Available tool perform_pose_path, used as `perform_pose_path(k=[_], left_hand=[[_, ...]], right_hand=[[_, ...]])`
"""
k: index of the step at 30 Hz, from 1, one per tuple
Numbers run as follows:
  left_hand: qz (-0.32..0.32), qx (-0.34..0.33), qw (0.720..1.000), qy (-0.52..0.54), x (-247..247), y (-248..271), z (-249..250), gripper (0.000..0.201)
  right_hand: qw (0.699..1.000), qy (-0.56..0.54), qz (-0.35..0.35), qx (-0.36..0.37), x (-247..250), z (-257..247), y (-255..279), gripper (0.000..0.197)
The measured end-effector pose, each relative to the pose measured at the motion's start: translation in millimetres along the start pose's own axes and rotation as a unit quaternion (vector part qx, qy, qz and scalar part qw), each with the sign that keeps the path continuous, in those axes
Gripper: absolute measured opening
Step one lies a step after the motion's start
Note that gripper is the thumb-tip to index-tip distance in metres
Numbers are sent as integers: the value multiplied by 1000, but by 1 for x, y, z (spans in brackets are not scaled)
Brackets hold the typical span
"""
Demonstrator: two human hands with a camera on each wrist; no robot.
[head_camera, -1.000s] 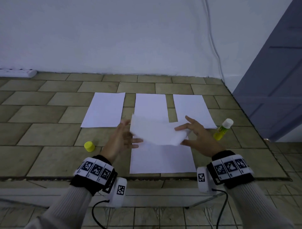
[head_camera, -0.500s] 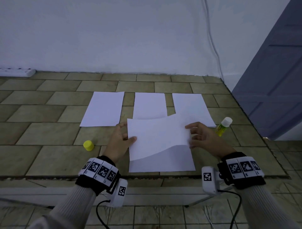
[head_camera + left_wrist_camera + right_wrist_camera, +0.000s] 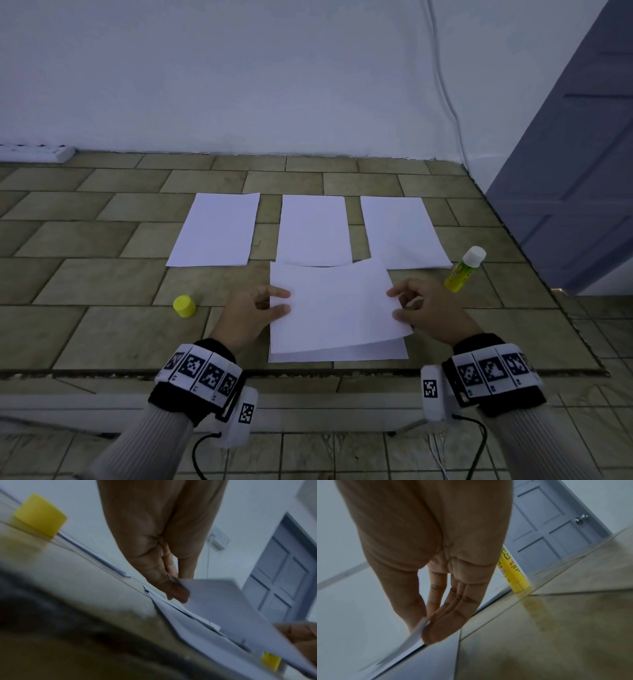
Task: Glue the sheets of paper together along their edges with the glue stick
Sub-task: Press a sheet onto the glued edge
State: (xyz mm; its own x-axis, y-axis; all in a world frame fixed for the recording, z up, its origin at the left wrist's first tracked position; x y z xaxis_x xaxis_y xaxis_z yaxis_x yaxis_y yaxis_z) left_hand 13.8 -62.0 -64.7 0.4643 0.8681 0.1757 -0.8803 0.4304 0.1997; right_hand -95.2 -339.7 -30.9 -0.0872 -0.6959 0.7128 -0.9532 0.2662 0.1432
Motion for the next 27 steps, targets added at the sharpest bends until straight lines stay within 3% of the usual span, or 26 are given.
perform_pose_path(k=[7,18,27], left_hand=[[-11,-19,996,-89,-2,5,-1,38],[7,-61,977,-205,-2,6,2,23],[10,-60,975,-212,-1,6,3,25]], right_hand=[[998,68,8,-4,-9,0,9,27],[991,131,-39,-11,-21,6,12,40],[991,126,-45,-18,-23,10,10,40]])
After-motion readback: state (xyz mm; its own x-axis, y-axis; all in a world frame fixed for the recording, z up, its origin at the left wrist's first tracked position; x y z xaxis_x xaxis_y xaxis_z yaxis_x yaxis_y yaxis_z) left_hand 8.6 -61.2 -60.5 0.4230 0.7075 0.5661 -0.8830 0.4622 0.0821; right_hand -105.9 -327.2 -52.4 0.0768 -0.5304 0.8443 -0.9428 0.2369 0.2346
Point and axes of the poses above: each hand's wrist, its own y-axis away from the middle knuckle, its own x-axis out of the back of the hand, z = x × y, the point moved 6 cm from there along -y, towards the middle knuckle, and after that the axes turned 5 degrees about y, right-handed, at the moved point
